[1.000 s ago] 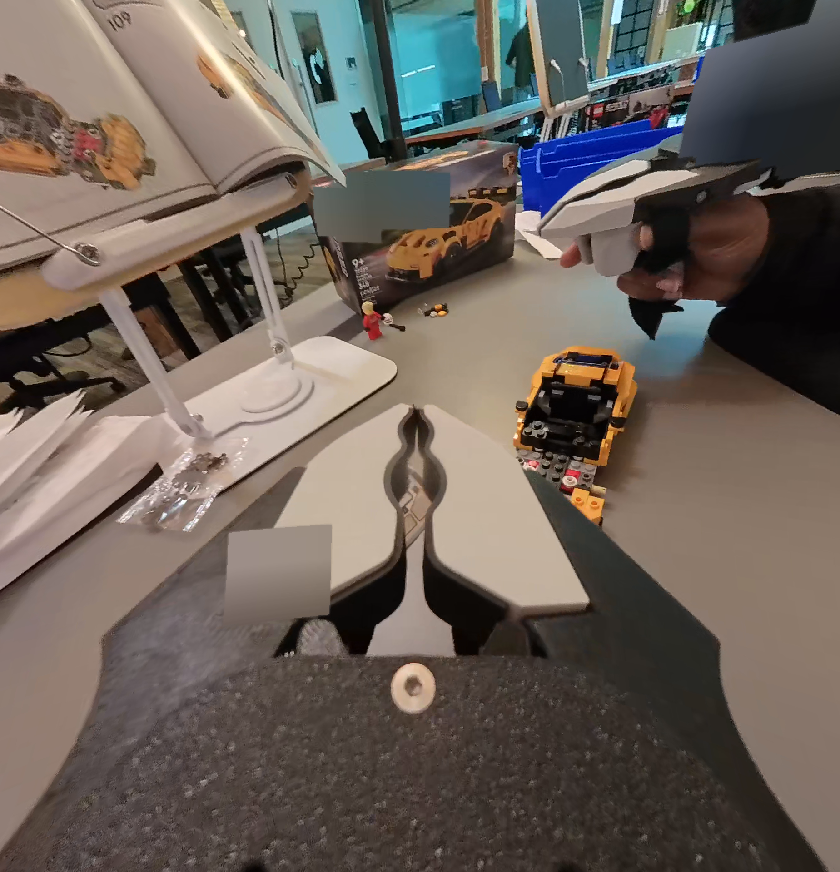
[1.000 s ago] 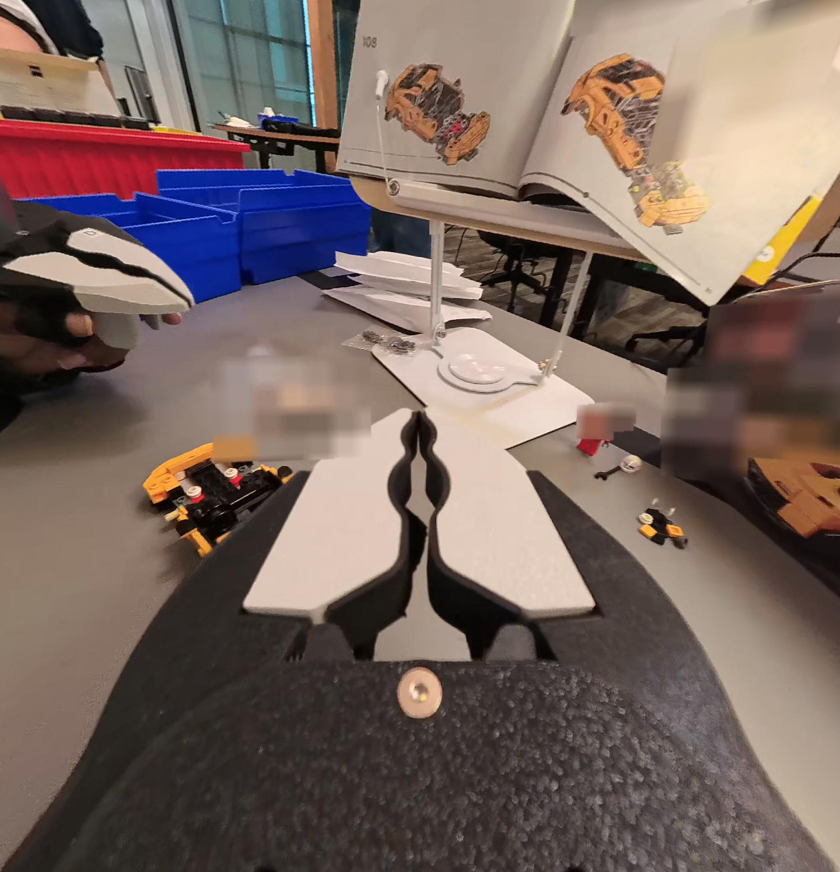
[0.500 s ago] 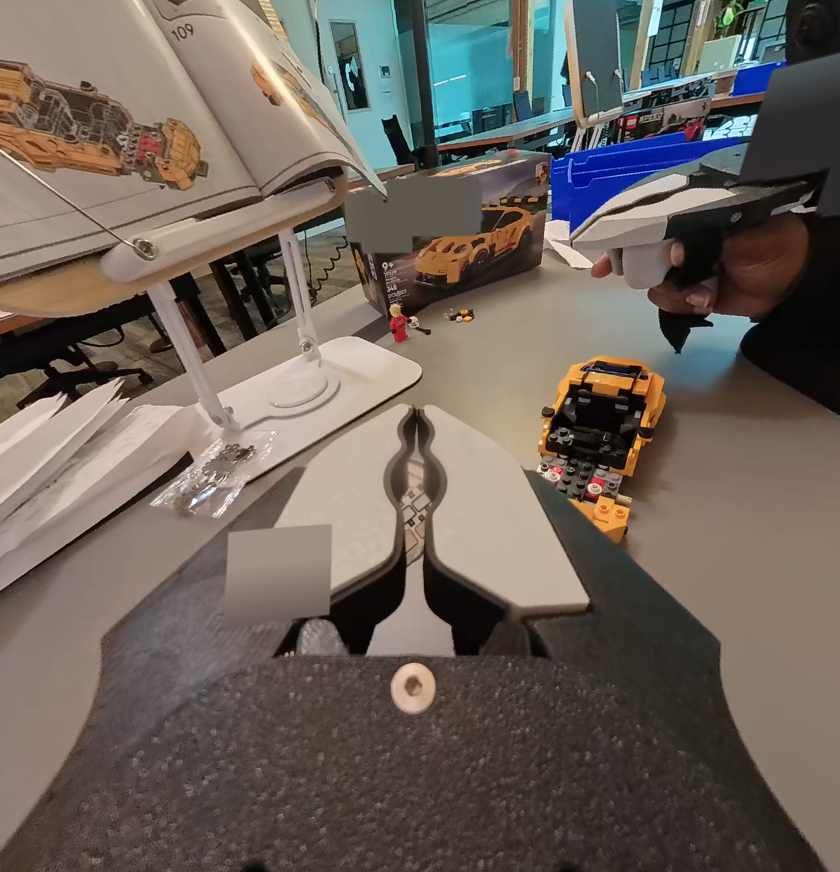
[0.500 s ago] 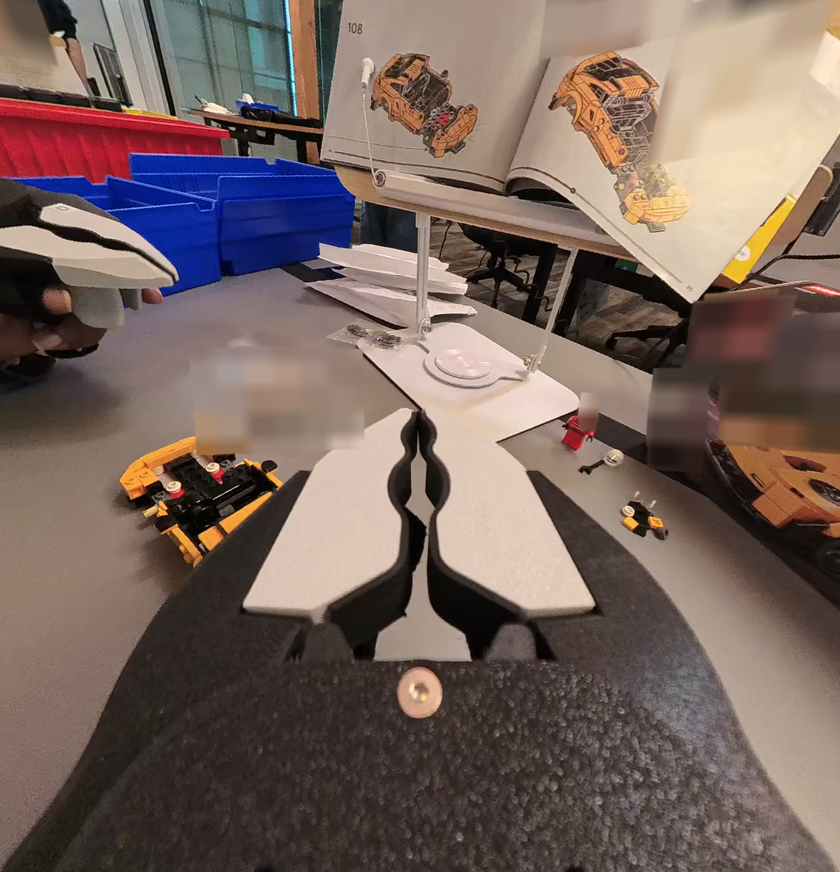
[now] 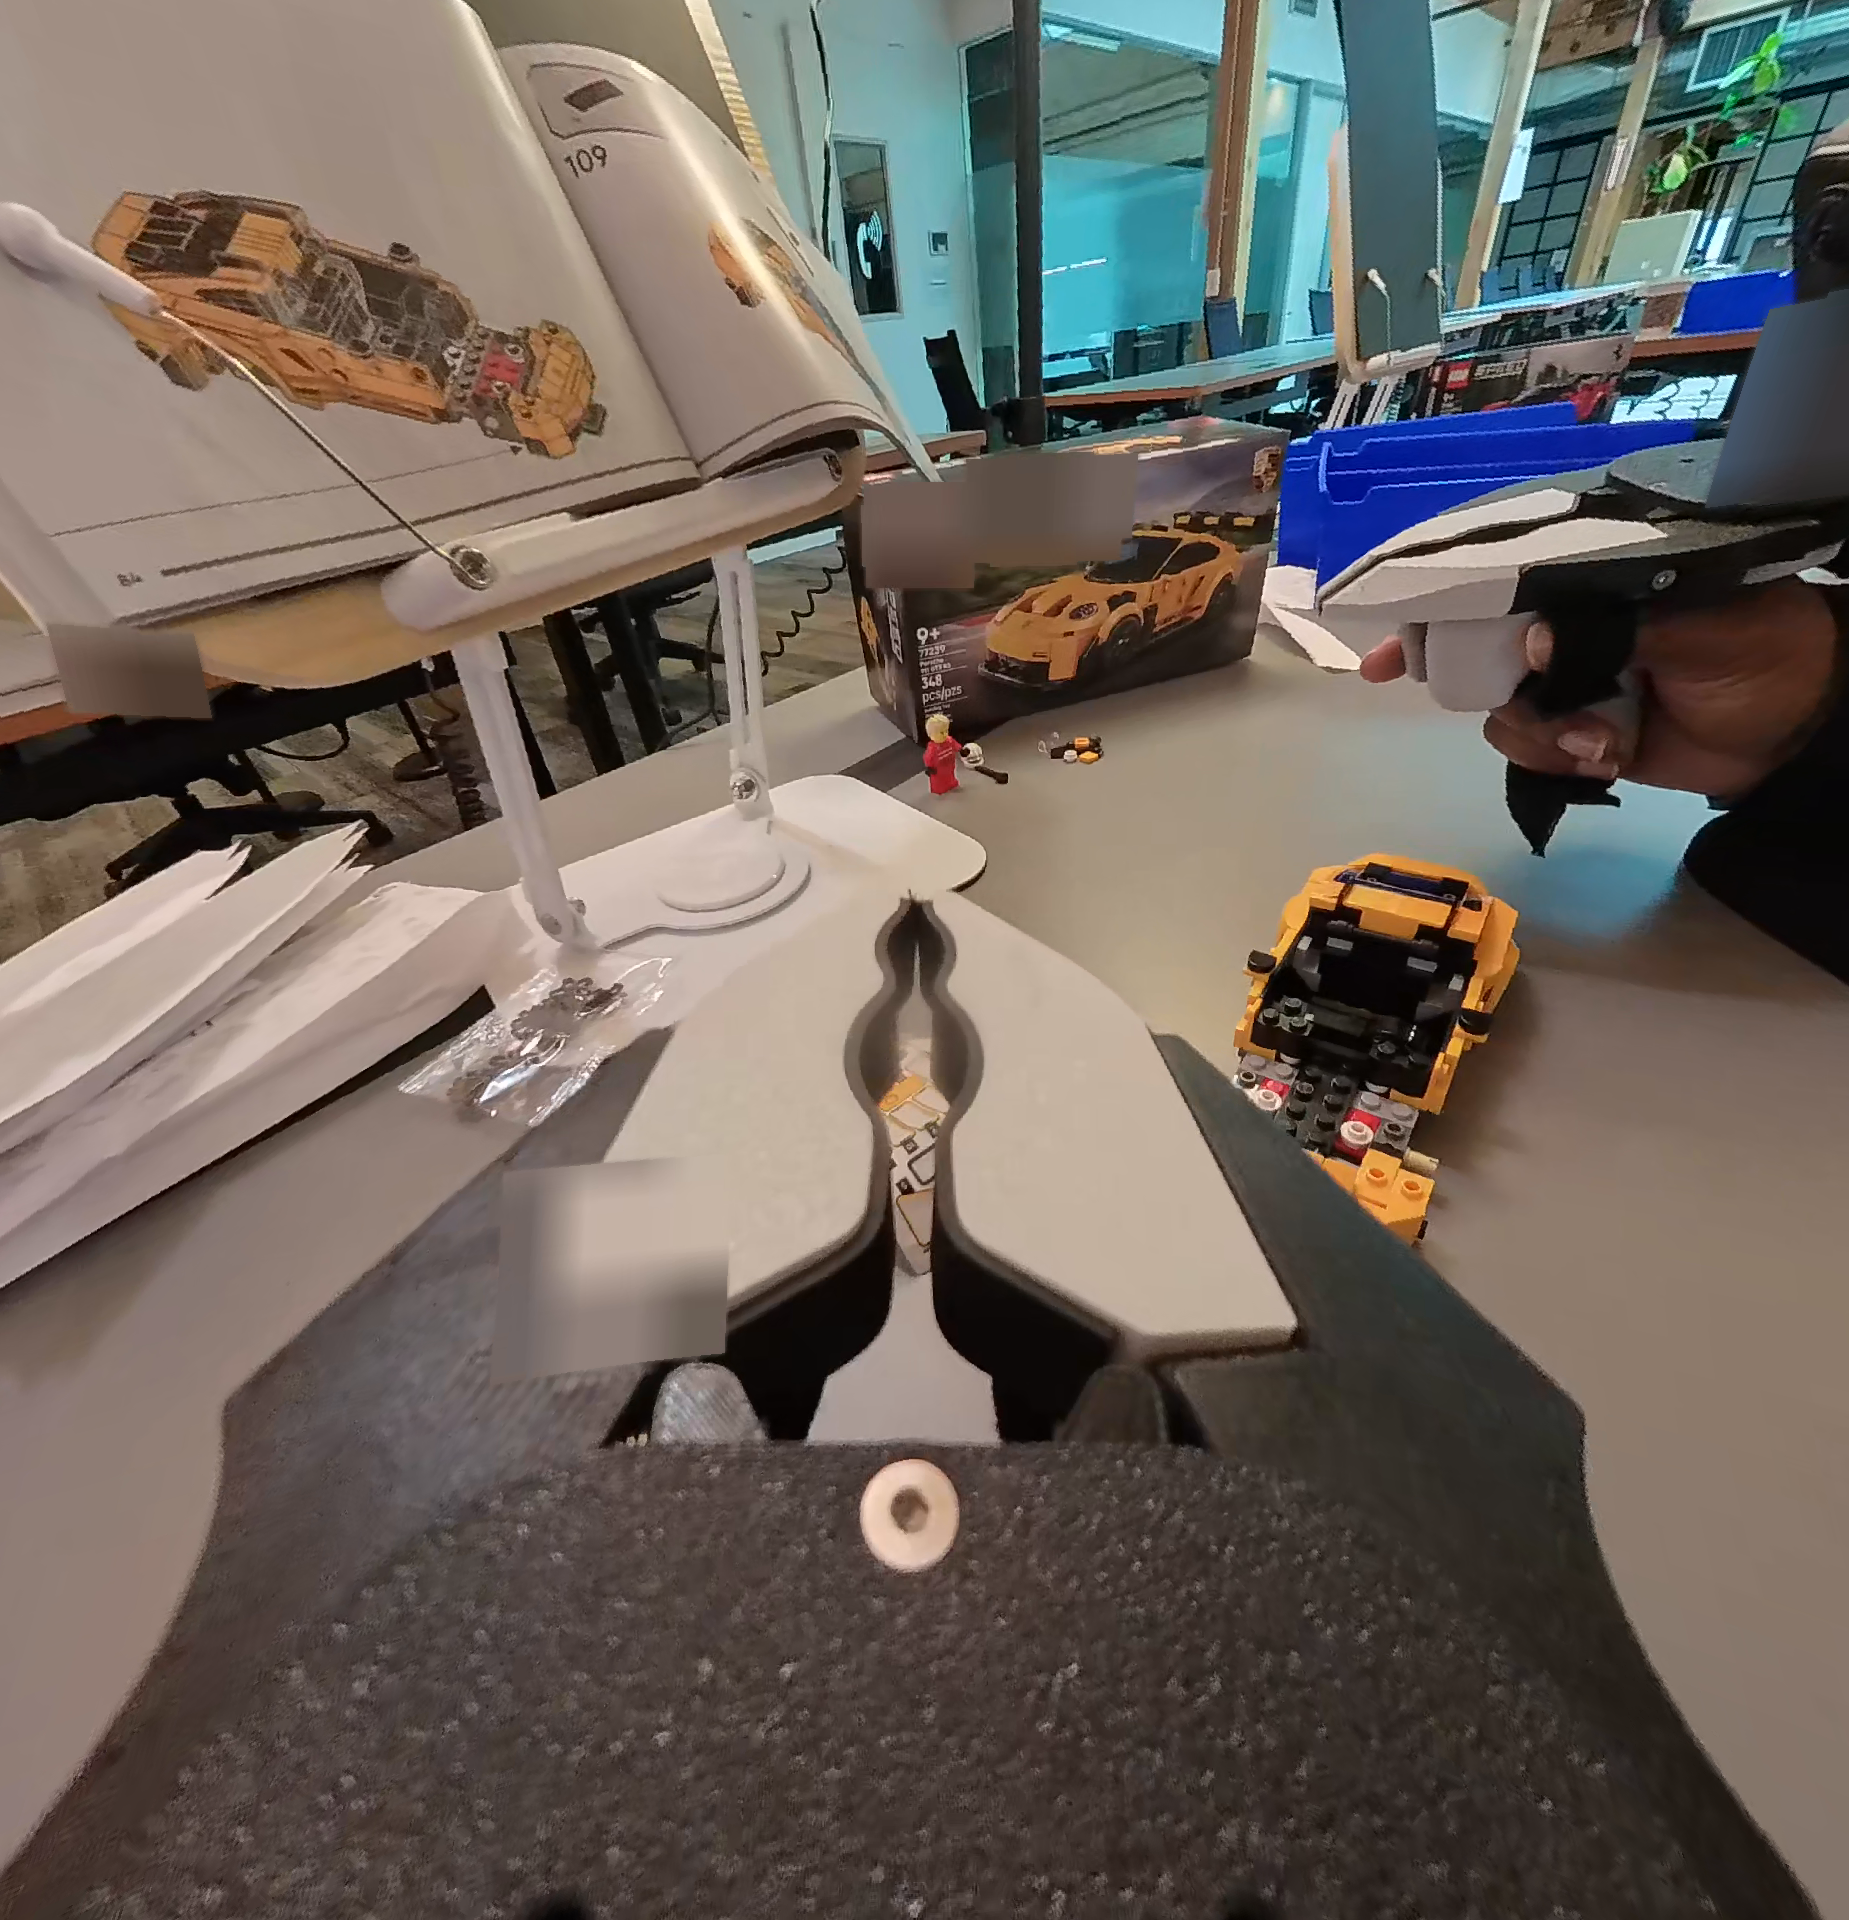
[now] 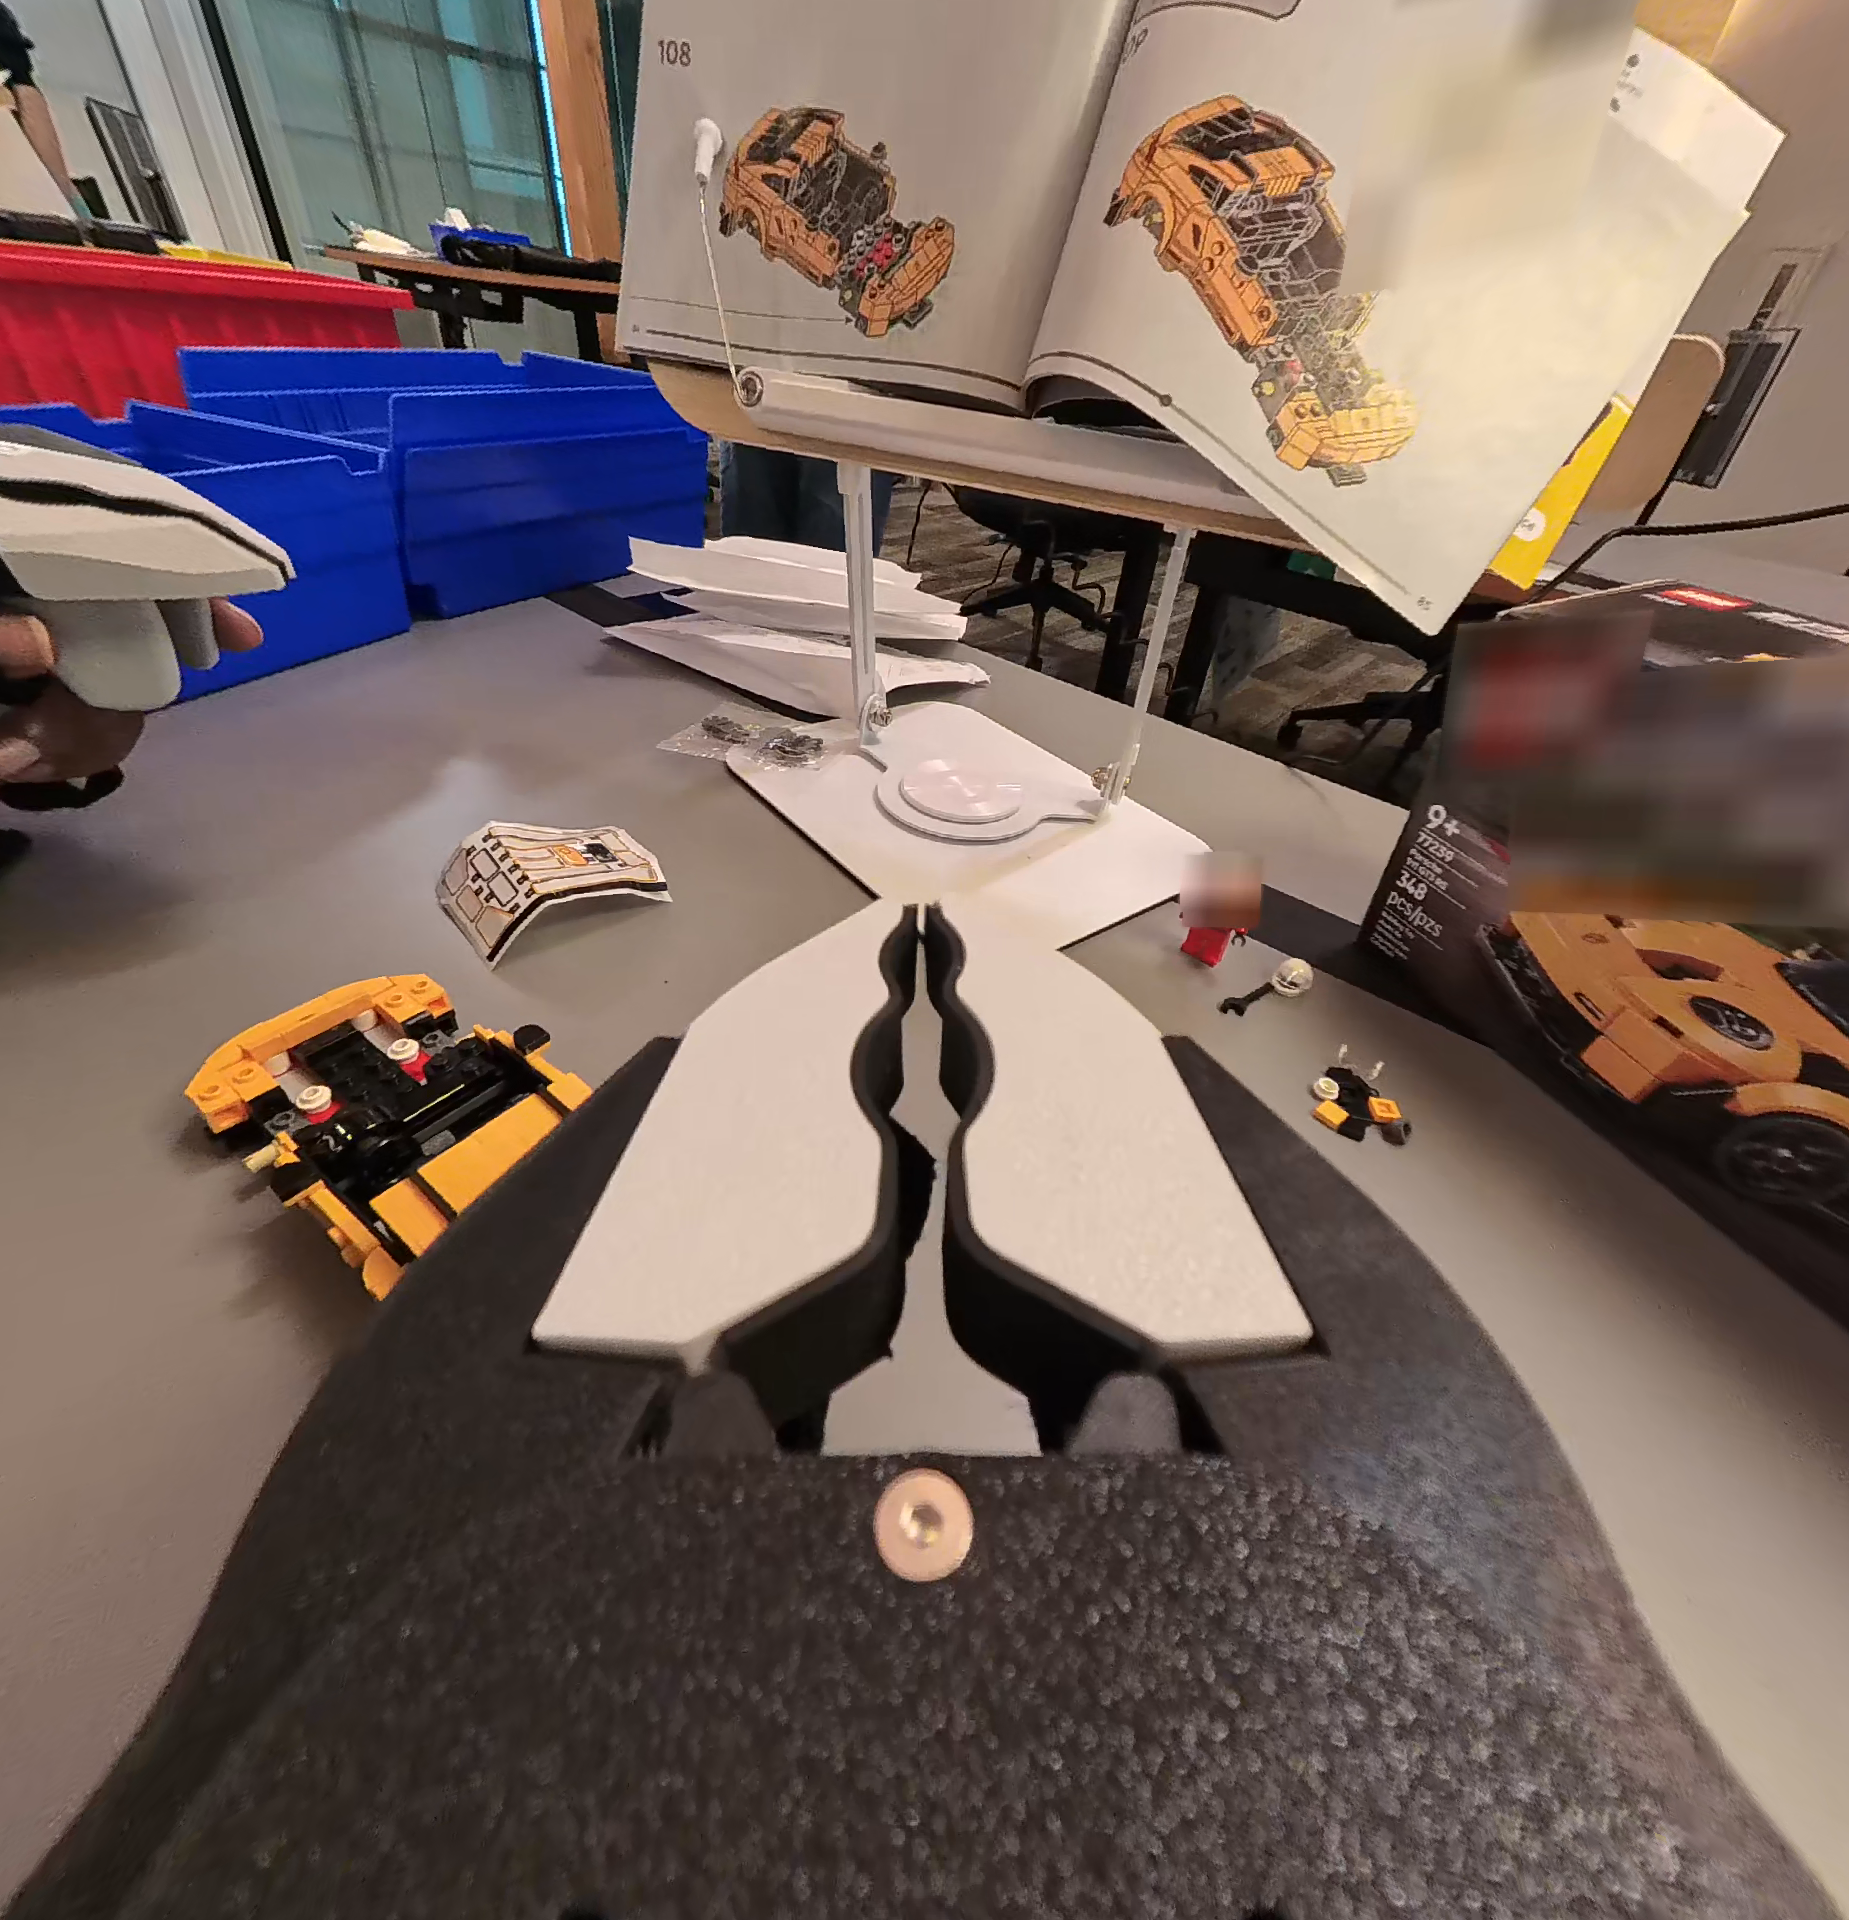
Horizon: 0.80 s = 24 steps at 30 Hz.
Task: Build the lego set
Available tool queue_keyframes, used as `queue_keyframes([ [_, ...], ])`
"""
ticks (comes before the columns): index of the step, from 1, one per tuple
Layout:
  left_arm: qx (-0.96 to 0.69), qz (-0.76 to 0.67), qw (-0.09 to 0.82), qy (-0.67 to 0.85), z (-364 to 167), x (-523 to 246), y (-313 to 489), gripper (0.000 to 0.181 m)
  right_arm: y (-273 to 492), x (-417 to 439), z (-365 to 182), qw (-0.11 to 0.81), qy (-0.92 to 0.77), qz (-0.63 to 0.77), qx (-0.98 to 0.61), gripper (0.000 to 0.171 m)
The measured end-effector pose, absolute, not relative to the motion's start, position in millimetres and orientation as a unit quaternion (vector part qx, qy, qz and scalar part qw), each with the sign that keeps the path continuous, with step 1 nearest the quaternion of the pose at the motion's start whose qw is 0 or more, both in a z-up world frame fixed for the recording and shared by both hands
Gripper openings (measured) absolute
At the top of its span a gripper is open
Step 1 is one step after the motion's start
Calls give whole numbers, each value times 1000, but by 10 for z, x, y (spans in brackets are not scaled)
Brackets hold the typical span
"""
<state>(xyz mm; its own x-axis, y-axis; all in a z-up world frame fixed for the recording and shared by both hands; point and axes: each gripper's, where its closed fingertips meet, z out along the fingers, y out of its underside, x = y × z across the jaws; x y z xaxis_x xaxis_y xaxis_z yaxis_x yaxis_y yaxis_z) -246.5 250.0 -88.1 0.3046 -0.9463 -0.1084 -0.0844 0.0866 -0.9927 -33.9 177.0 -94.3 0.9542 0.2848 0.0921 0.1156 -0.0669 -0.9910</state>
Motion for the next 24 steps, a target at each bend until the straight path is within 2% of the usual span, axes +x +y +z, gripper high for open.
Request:
queue_keyframes([
  [14, -562, -360, 581, 466, -903, -2471, 2501, 1, 1779, -339, -960, 666, -135, 57, -731, 7],
  [20, -573, -386, 570, 444, -902, -2463, 2532, 1, 2145, -72, -565, 681, -204, -69, -700, 28],
  [24, -581, -380, 572, 437, -918, -2498, 2580, 1, 2735, 236, -364, 646, -310, -208, -666, 28],
])
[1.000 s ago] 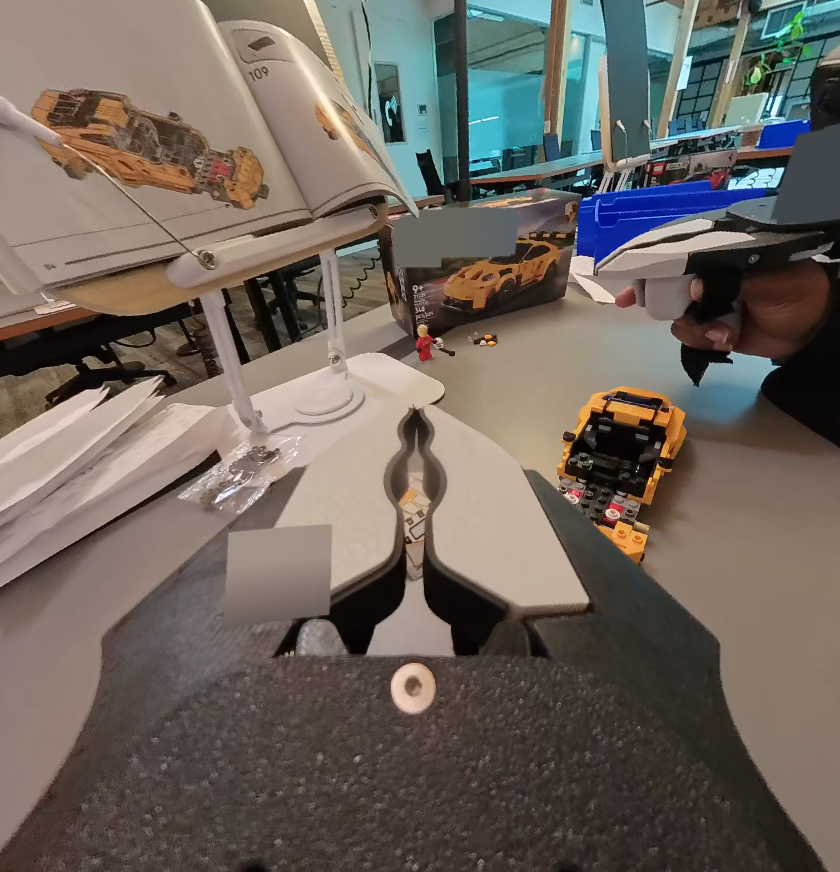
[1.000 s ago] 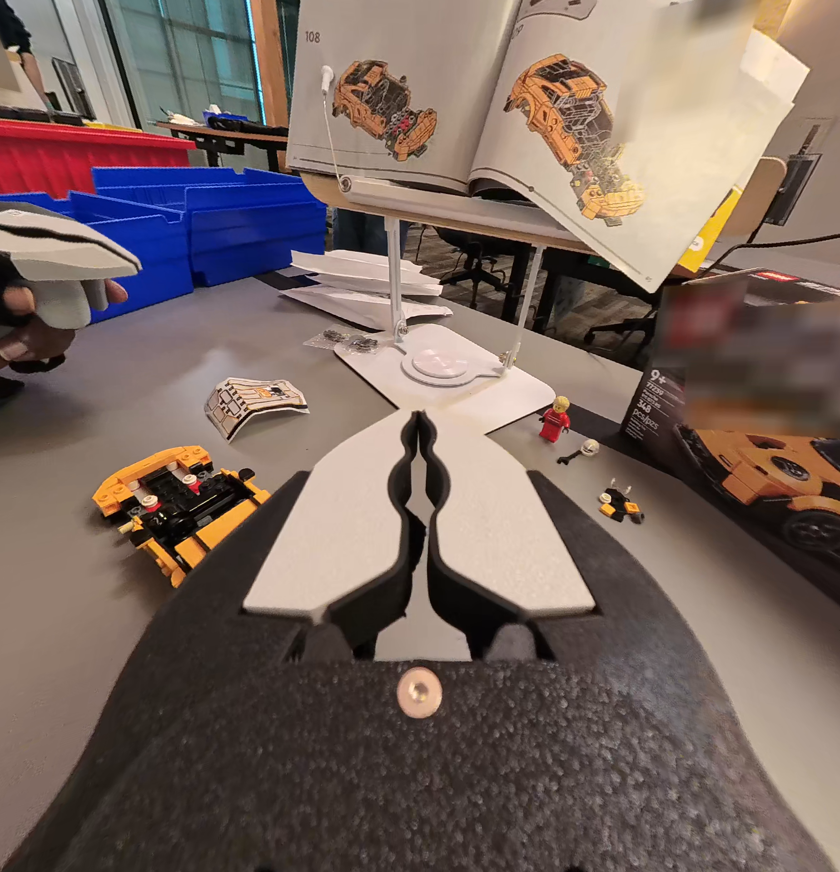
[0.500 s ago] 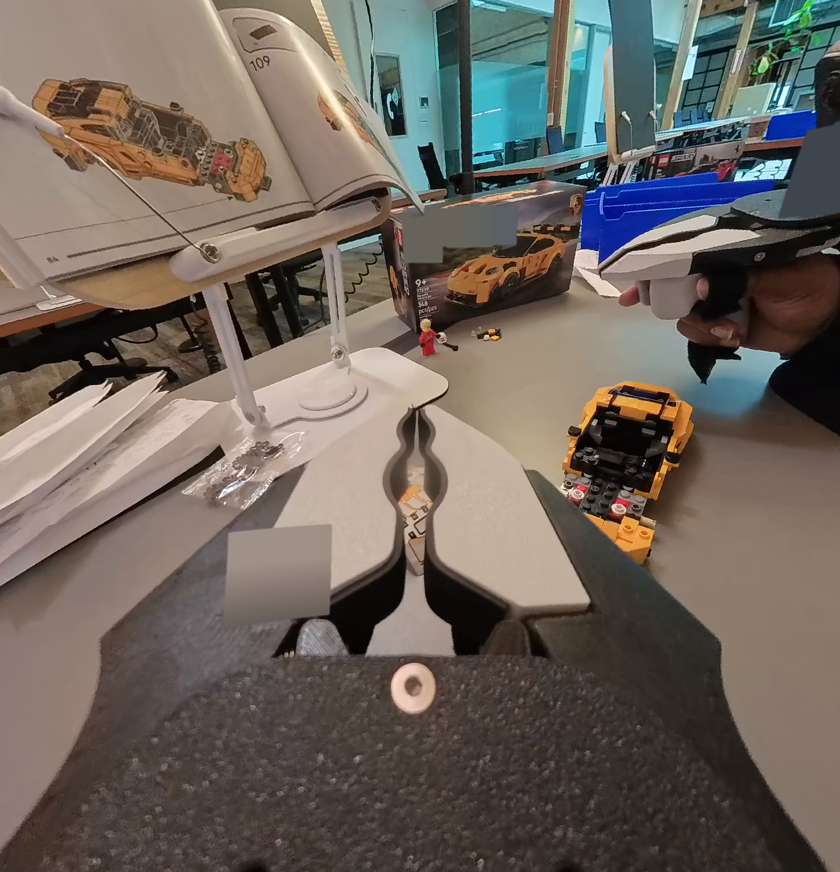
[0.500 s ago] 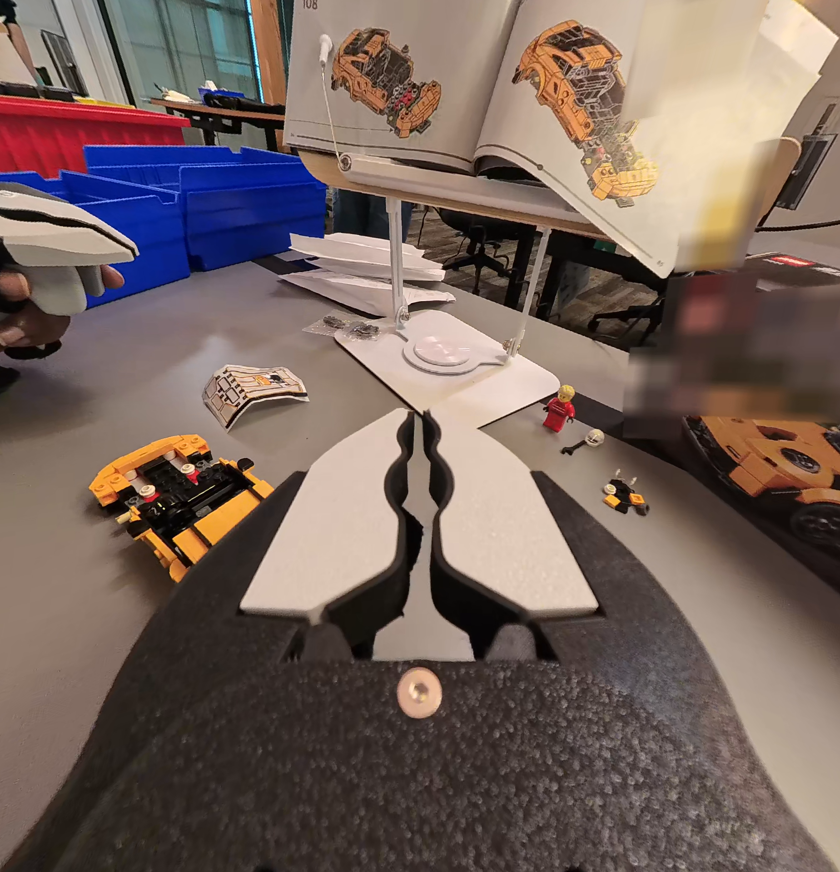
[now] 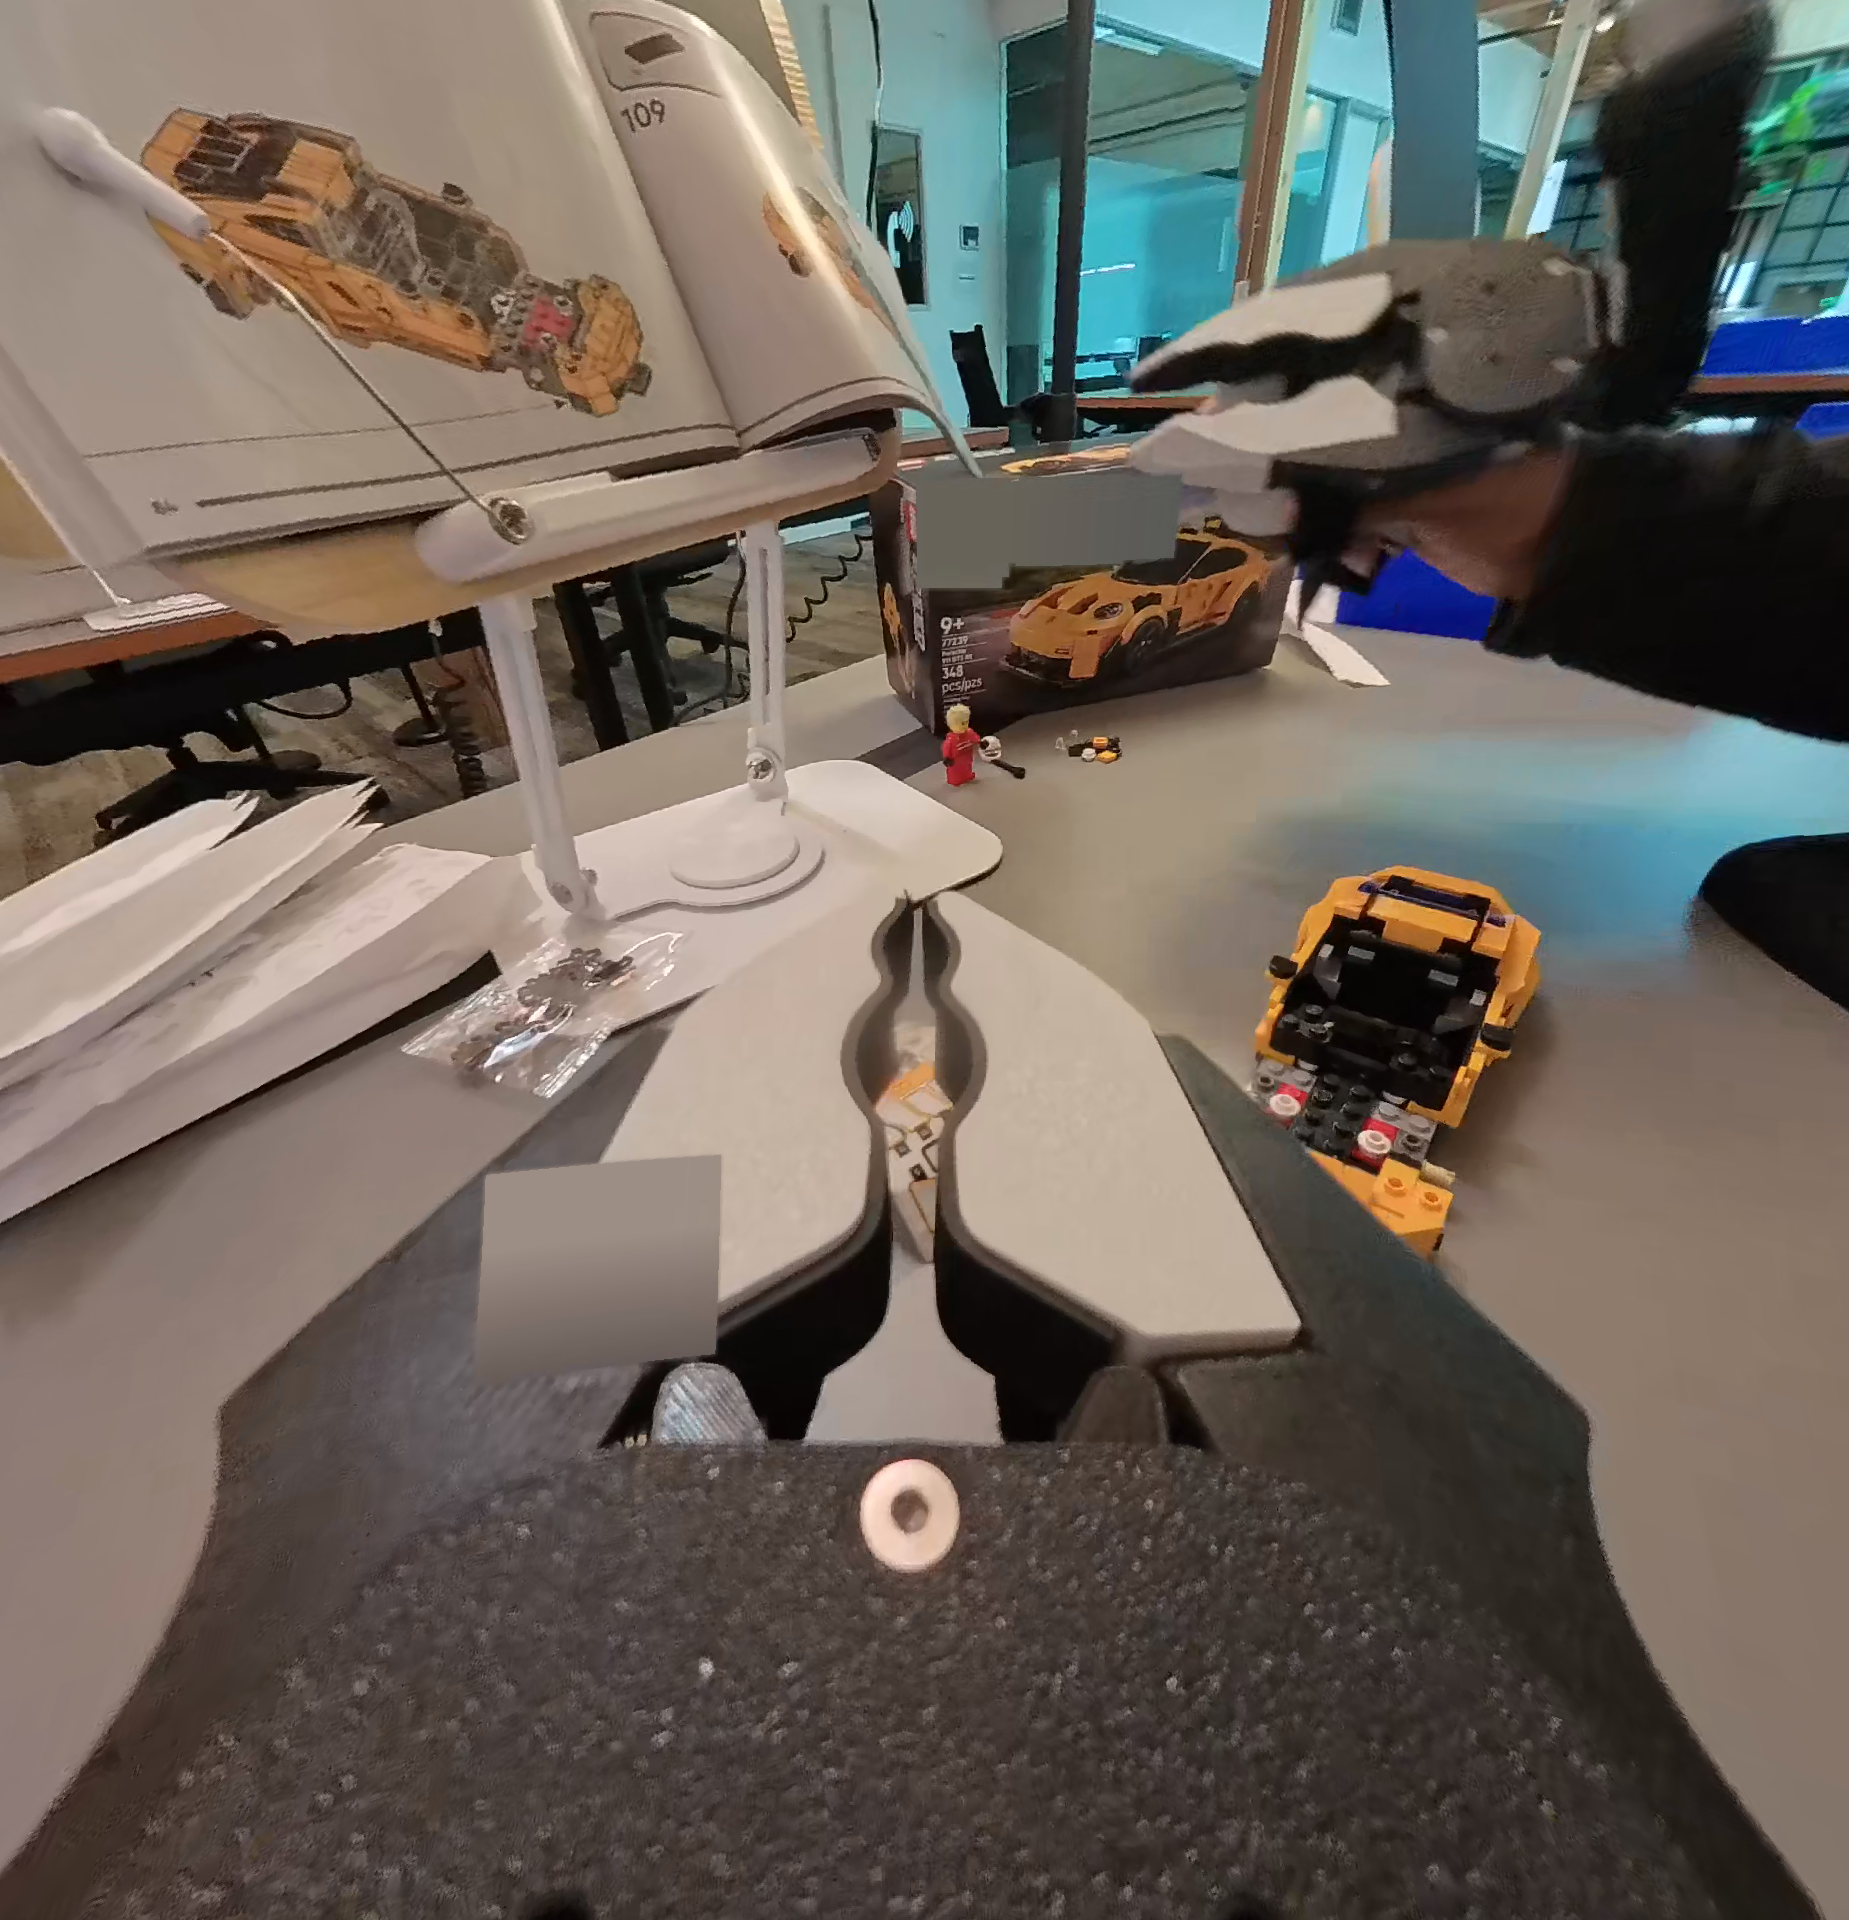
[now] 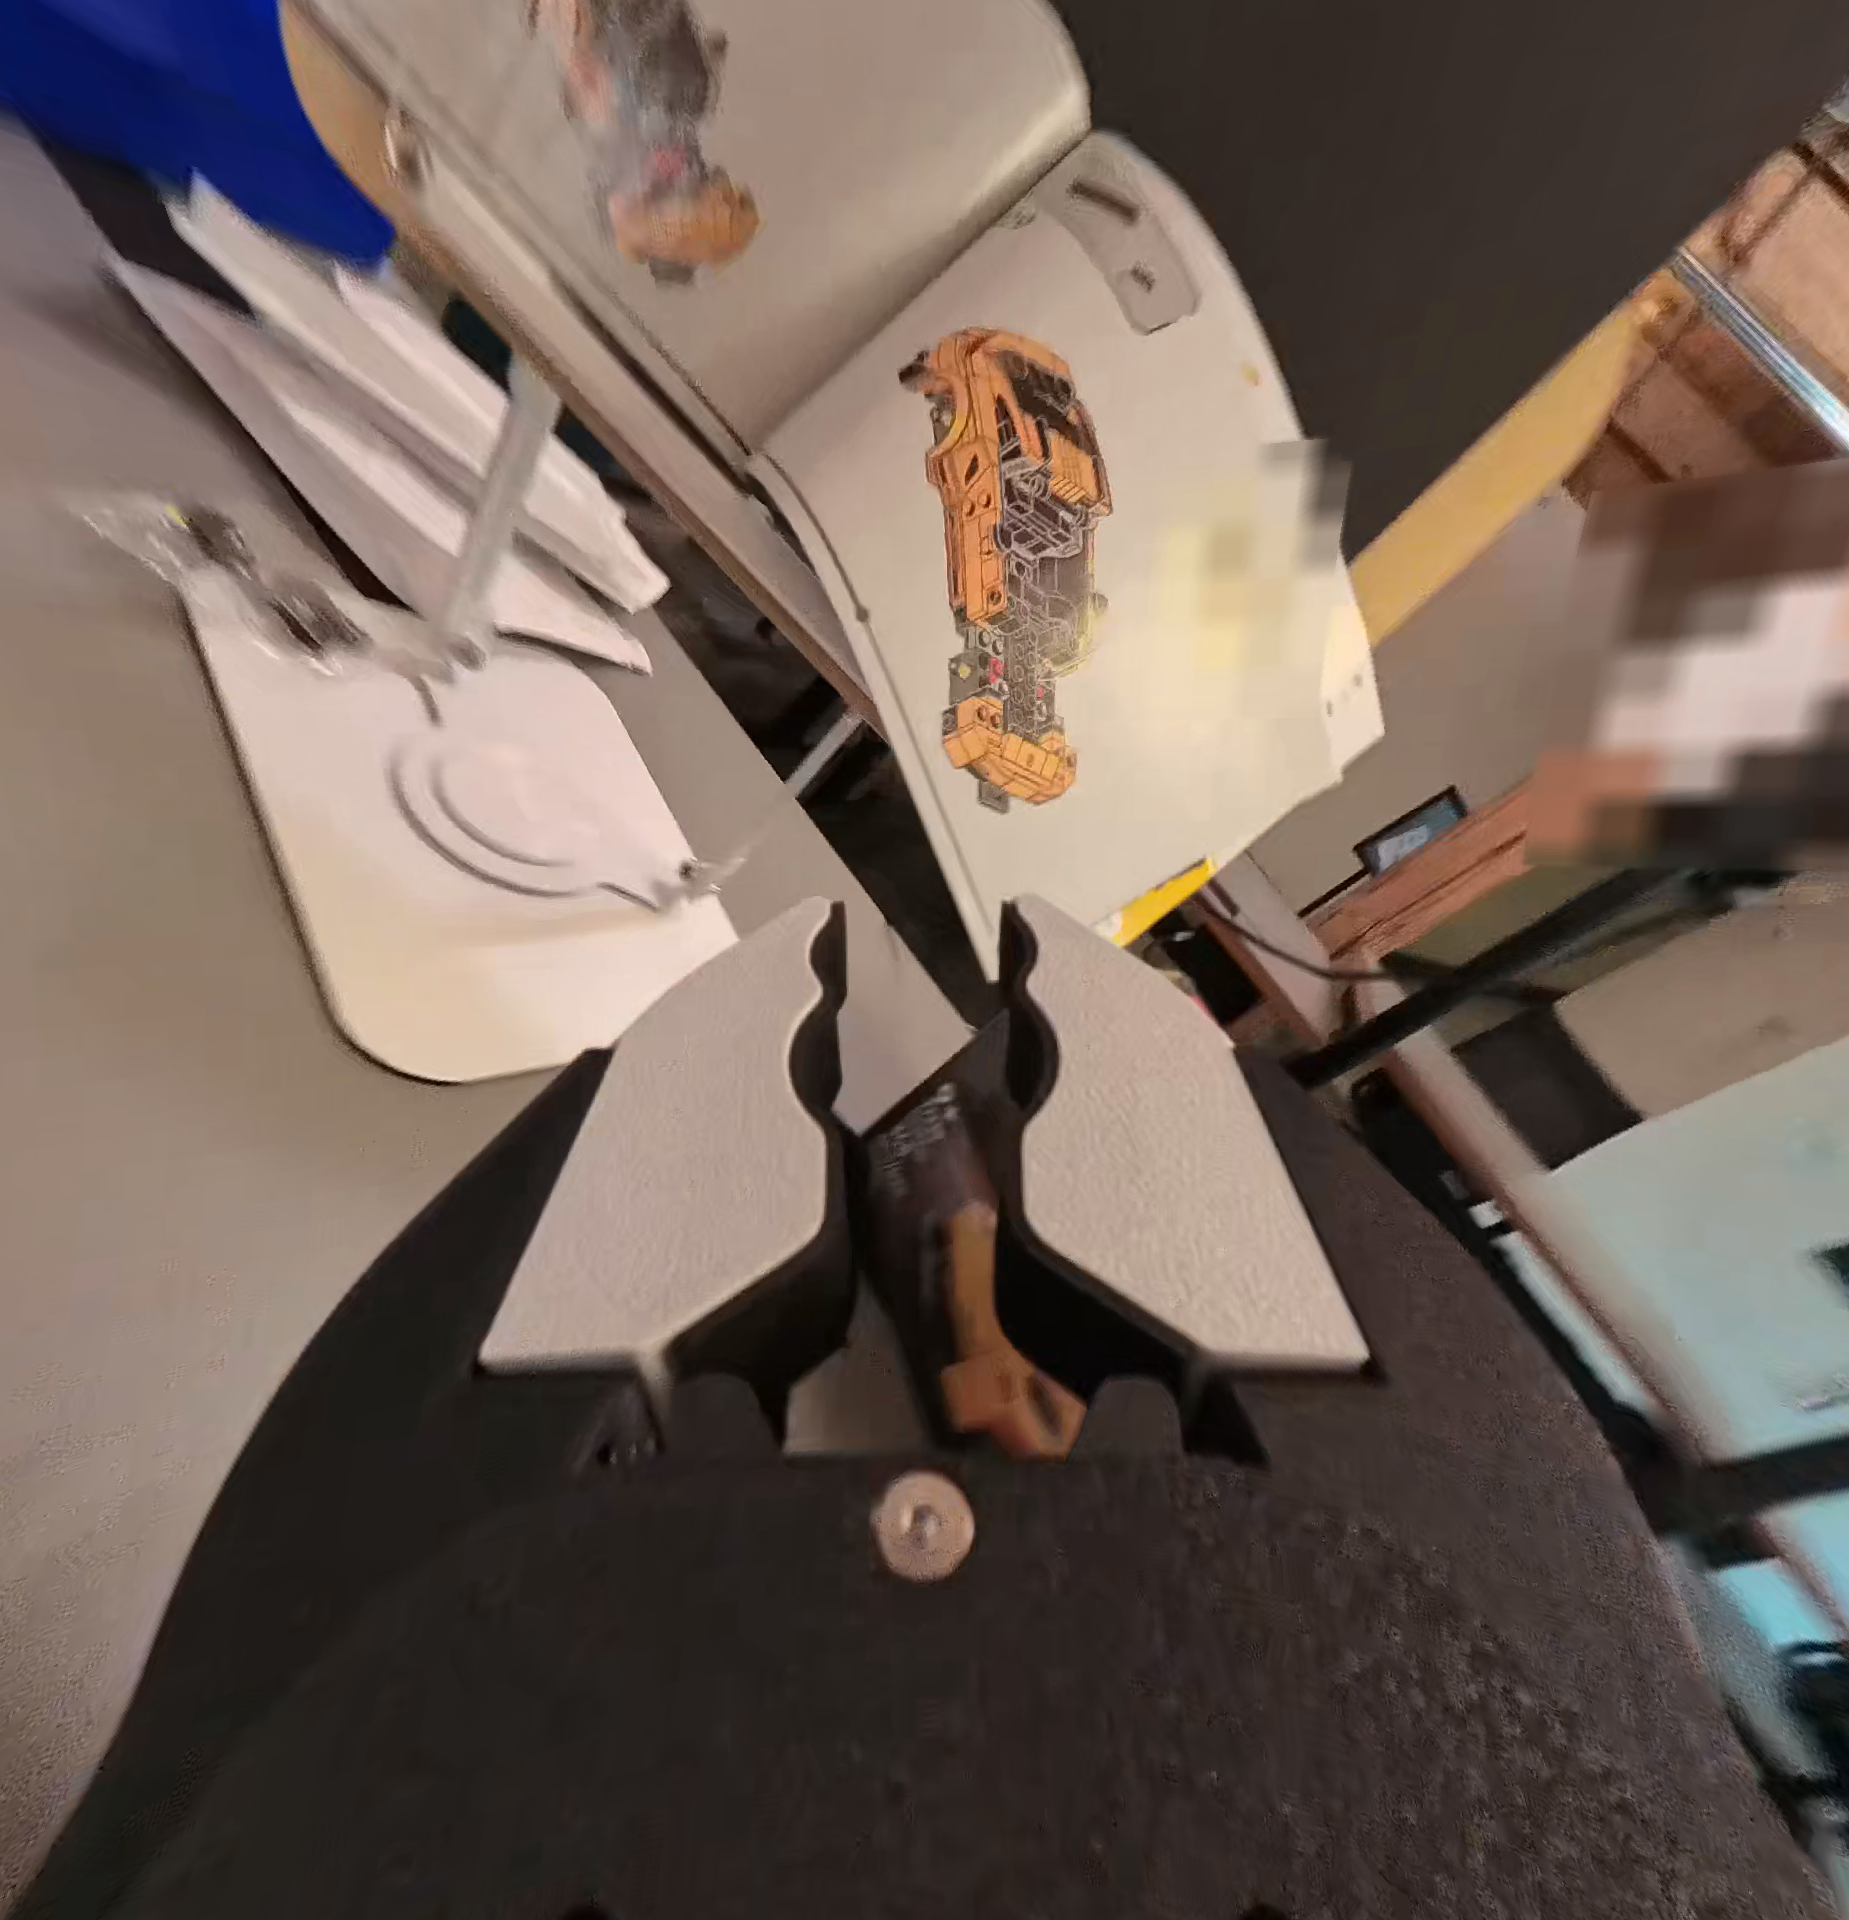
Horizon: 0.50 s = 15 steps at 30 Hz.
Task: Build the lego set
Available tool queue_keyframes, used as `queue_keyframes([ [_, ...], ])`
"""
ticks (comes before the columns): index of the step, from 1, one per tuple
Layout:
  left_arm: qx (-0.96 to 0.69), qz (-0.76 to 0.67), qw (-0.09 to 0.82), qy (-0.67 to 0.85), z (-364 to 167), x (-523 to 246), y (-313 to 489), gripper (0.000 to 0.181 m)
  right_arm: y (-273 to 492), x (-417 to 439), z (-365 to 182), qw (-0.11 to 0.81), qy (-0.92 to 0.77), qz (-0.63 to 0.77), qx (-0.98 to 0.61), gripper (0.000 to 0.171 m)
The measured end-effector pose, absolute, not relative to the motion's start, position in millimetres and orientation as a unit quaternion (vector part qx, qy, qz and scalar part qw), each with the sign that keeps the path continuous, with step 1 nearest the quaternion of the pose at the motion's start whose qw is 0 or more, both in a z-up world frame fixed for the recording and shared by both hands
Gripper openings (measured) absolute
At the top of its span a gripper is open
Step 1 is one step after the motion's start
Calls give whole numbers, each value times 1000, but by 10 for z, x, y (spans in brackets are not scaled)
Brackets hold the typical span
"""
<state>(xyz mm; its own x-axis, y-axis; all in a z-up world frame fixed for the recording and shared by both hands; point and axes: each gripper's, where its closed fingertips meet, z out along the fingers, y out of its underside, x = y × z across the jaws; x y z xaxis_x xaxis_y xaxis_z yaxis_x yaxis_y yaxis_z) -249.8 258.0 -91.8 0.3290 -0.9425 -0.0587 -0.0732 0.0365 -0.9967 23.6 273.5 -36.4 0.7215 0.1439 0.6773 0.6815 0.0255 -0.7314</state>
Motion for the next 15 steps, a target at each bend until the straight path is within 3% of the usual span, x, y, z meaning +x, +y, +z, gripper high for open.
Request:
queue_keyframes([
  [7, -590, -368, 569, 438, -975, -2522, 2642, 2, 3405, 511, -572, 569, -408, -293, -651, 25],
  [15, -597, -367, 553, 450, -1062, -2486, 2651, 3, 3454, 571, -613, 564, -435, -306, -632, 13],
])
